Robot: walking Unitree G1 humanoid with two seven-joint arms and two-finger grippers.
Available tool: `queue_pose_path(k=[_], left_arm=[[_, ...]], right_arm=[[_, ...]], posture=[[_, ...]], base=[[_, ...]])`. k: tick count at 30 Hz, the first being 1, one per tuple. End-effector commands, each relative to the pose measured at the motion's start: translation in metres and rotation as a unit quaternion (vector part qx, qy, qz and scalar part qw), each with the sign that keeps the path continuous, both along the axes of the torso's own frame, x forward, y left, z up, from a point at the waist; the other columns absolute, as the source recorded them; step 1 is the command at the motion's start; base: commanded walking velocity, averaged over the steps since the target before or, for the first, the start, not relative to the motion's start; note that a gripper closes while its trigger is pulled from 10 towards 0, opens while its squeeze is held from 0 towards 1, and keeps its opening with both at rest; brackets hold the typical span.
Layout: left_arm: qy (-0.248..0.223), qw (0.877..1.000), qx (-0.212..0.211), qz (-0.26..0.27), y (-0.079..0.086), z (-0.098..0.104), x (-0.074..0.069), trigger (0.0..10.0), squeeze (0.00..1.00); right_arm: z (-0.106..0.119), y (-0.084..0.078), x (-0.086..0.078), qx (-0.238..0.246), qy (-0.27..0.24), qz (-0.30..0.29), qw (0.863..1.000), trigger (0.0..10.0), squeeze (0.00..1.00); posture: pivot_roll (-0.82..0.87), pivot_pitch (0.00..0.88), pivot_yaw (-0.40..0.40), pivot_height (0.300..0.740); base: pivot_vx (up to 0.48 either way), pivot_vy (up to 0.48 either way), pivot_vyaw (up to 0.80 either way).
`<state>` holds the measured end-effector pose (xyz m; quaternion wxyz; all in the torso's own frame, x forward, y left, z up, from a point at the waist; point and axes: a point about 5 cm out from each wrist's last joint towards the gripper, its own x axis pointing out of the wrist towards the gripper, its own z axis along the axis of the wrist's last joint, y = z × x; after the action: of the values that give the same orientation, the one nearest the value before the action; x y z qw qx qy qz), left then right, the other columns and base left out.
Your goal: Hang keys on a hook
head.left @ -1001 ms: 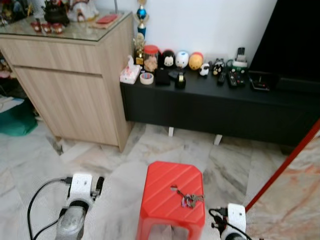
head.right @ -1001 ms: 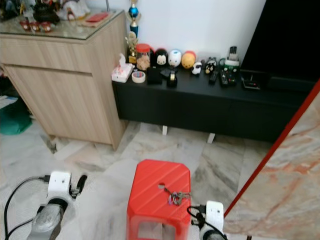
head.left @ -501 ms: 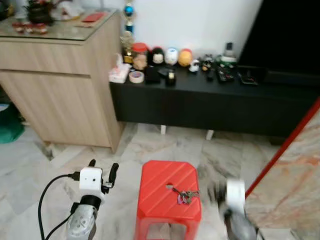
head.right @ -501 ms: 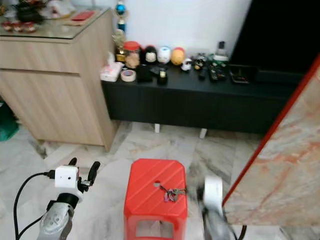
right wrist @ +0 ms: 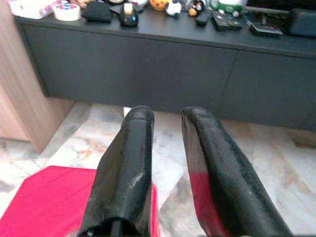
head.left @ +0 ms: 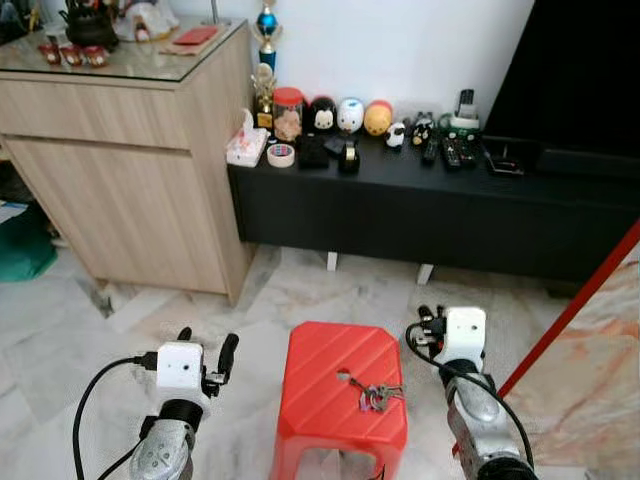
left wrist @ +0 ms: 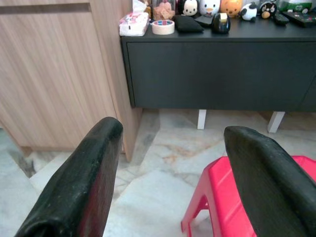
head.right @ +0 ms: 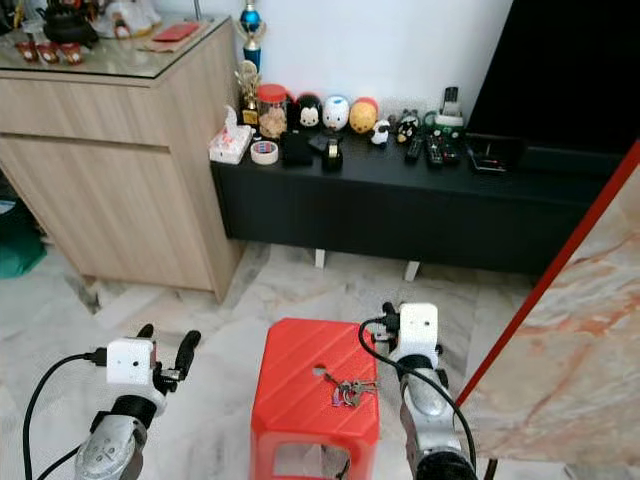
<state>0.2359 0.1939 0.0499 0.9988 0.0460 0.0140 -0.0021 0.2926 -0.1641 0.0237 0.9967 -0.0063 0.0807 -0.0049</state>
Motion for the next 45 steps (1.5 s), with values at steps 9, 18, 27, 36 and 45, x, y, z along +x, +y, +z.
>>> queue_pose_path(k=[9, 18, 27, 36, 45], left_arm=[[0.003, 1.0, -0.002, -0.009, -0.004, 0.003, 0.003, 10.0, 0.0], [0.009, 1.0, -0.001, -0.008, -0.003, 0.003, 0.004, 10.0, 0.0], [0.014, 1.0, 0.0, -0.011, -0.005, 0.003, 0.006, 10.0, 0.0], [0.012, 1.0, -0.007, -0.015, -0.009, 0.007, 0.01, 10.0, 0.0], [0.007, 1.0, -0.007, -0.027, -0.013, 0.01, 0.013, 10.0, 0.0]], right_arm=[[-0.022, 0.007, -0.017, -0.001, 0.057, 0.007, 0.998, 10.0, 0.0], [-0.024, 0.012, -0.013, -0.004, 0.08, 0.042, 0.996, 10.0, 0.0], [-0.03, 0.013, -0.014, 0.009, 0.106, 0.044, 0.993, 10.0, 0.0], [-0.032, 0.014, -0.016, 0.019, 0.109, 0.058, 0.992, 10.0, 0.0], [-0.036, 0.011, -0.019, 0.028, 0.12, 0.06, 0.991, 10.0, 0.0]], posture=[[0.06, 0.0, -0.06, 0.656], [0.07, 0.0, -0.067, 0.622], [0.07, 0.0, -0.065, 0.622], [0.07, 0.0, -0.065, 0.622], [0.07, 0.0, -0.063, 0.622]], base=[[0.0, 0.0, 0.0], [0.0, 0.0, 0.0], [0.0, 0.0, 0.0], [0.0, 0.0, 0.41], [0.127, 0.0, 0.73]])
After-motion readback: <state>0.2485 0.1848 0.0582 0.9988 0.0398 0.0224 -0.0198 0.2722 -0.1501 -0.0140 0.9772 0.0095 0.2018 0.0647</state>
